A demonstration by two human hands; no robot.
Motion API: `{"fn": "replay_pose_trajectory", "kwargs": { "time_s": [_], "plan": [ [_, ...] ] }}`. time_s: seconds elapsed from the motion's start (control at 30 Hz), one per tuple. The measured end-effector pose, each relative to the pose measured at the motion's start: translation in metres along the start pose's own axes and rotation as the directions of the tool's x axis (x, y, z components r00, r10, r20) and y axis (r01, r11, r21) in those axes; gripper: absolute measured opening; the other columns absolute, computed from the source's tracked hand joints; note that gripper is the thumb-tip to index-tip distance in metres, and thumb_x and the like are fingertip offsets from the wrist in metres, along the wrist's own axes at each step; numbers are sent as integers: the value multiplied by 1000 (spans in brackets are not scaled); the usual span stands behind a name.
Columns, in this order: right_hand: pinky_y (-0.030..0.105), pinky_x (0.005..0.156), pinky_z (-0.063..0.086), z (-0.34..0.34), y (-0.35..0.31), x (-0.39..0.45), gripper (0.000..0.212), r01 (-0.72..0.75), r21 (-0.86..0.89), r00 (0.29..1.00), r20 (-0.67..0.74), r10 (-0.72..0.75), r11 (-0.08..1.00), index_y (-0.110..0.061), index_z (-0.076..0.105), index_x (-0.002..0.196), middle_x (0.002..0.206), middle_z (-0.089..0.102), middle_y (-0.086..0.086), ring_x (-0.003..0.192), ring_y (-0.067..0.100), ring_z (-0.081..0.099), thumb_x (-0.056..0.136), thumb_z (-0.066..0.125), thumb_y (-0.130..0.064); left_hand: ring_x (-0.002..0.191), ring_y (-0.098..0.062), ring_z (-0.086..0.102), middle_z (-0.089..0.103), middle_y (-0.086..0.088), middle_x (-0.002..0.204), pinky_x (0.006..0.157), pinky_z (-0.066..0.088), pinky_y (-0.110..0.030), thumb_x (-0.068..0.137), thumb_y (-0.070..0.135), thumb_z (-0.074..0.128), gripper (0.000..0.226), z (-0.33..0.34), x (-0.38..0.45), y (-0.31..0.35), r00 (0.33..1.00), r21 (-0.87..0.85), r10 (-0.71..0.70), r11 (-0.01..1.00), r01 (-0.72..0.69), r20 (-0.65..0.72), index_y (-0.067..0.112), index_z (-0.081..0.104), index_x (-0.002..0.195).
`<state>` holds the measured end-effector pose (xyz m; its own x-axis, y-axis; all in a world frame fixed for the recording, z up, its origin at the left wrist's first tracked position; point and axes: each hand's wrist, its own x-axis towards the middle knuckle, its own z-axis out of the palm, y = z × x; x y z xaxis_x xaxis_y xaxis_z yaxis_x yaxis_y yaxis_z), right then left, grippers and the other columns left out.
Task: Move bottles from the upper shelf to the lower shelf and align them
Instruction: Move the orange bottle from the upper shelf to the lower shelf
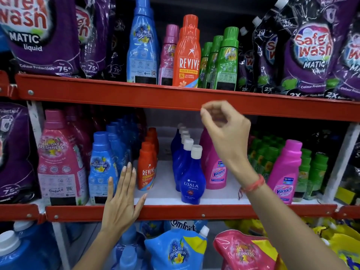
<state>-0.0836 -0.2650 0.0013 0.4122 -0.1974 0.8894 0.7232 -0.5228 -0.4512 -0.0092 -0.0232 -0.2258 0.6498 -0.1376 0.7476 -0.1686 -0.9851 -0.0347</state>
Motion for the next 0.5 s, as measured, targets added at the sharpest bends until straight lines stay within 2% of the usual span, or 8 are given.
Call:
{"fn": "replay_pose_trajectory", "kwargs": {
  "time_s": [0.13, 0.2, 0.27, 0.33, 0.4, 0.5],
  "plan": [
    [23, 83, 58, 18, -22, 45, 25, 88, -1, 996, -13, -88, 996, -7, 71, 108, 96, 74, 1, 88, 6, 69, 87, 66, -20, 152, -23, 14, 15, -13, 165, 124, 10, -51, 98, 56, 18, 77, -1, 0, 0, 1000, -10, -5, 1000, 5, 7, 4, 15, 154],
    [33, 91, 56, 30, -24, 66, 41, 55, -92, 998, 35, -52, 994, -8, 64, 122, 110, 71, 5, 100, 14, 67, 86, 68, -28, 152, -23, 14, 15, -12, 165, 124, 8, -50, 98, 57, 17, 77, -2, 0, 0, 1000, -11, -4, 1000, 4, 13, 5, 15, 155],
    [36, 97, 51, 41, -23, 86, 54, 8, -246, 996, 91, 15, 969, -9, 56, 129, 121, 64, 8, 109, 19, 62, 85, 68, -39, 152, -22, 13, 15, -12, 165, 124, 8, -50, 98, 57, 17, 77, -2, 0, 0, 1000, -9, -1, 1000, 1, 18, 4, 15, 154],
    [37, 95, 50, 48, -22, 103, 57, -52, -313, 987, 130, 97, 948, -10, 57, 123, 120, 65, 7, 108, 21, 62, 81, 69, -47, 152, -22, 13, 16, -13, 165, 124, 9, -50, 98, 57, 17, 77, -3, 0, 0, 1000, -14, 0, 1000, 0, 20, 4, 16, 154],
    [41, 91, 54, 51, -21, 114, 57, -162, -259, 963, 171, 210, 952, -9, 61, 116, 113, 70, 5, 103, 21, 66, 78, 71, -50, 152, -22, 13, 17, -13, 165, 123, 10, -50, 98, 57, 17, 77, -4, 1, 0, 1000, -21, -2, 1000, 2, 24, 4, 16, 154],
    [39, 86, 58, 50, -22, 120, 51, -304, -126, 924, 203, 324, 944, -9, 65, 108, 105, 73, 4, 94, 17, 70, 74, 78, -44, 152, -22, 12, 17, -13, 164, 124, 7, -49, 98, 59, 18, 78, -5, 1, -1, 999, -36, 2, 999, -1, 35, 4, 17, 154]
  ]
}}
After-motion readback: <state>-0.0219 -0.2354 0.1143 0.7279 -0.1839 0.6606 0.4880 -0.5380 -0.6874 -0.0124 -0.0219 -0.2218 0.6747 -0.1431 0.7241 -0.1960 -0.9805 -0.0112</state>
